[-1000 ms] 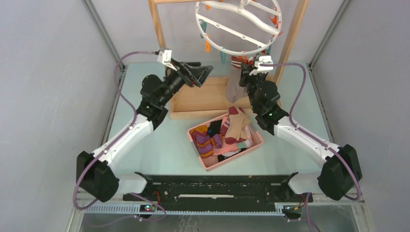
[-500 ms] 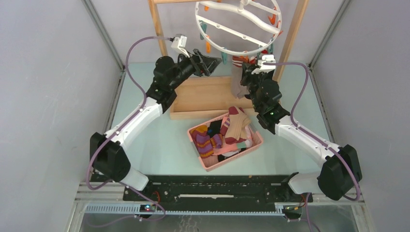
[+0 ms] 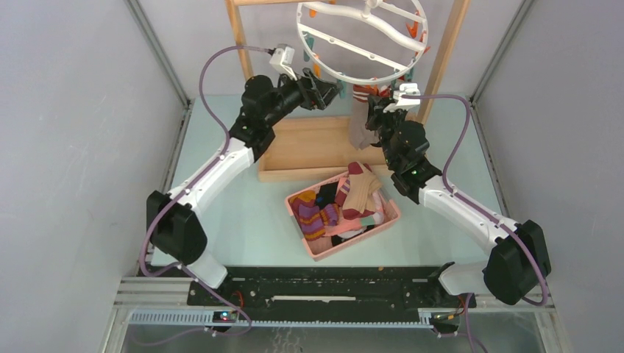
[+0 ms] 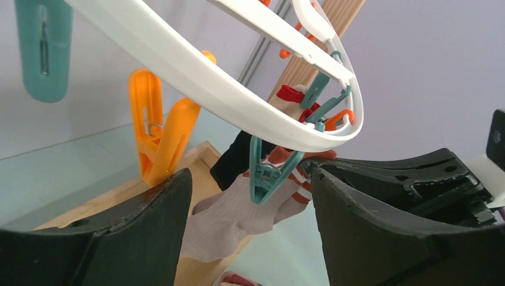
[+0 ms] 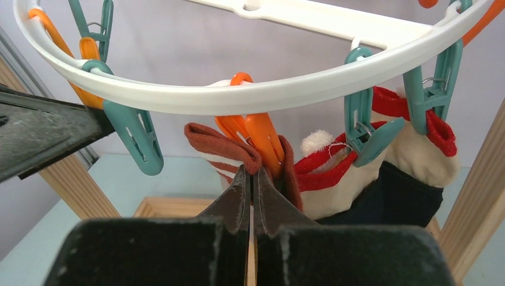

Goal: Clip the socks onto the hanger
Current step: Open the clamp at the hanger.

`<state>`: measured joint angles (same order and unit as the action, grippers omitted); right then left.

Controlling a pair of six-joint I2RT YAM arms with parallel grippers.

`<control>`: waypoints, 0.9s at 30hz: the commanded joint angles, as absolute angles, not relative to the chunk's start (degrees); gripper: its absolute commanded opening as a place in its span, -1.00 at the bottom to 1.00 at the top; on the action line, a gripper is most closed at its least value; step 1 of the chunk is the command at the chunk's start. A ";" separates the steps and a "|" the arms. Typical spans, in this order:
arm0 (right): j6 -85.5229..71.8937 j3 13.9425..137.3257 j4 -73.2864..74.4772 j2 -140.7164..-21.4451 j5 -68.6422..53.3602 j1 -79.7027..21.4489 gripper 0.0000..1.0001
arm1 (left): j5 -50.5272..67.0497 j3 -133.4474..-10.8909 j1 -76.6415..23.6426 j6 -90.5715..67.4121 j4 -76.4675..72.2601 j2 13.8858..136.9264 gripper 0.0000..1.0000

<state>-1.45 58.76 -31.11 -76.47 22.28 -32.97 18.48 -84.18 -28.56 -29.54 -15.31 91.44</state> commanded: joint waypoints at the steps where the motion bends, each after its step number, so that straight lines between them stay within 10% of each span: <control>1: -2.44 58.80 -32.71 -74.37 22.15 -32.44 -1.00 | 19.76 -88.77 -29.25 -27.34 -15.73 92.75 0.55; 27: -3.27 58.73 -32.44 -73.68 21.71 -32.35 -1.00 | 18.58 -91.59 -30.87 -23.61 -19.50 96.63 0.24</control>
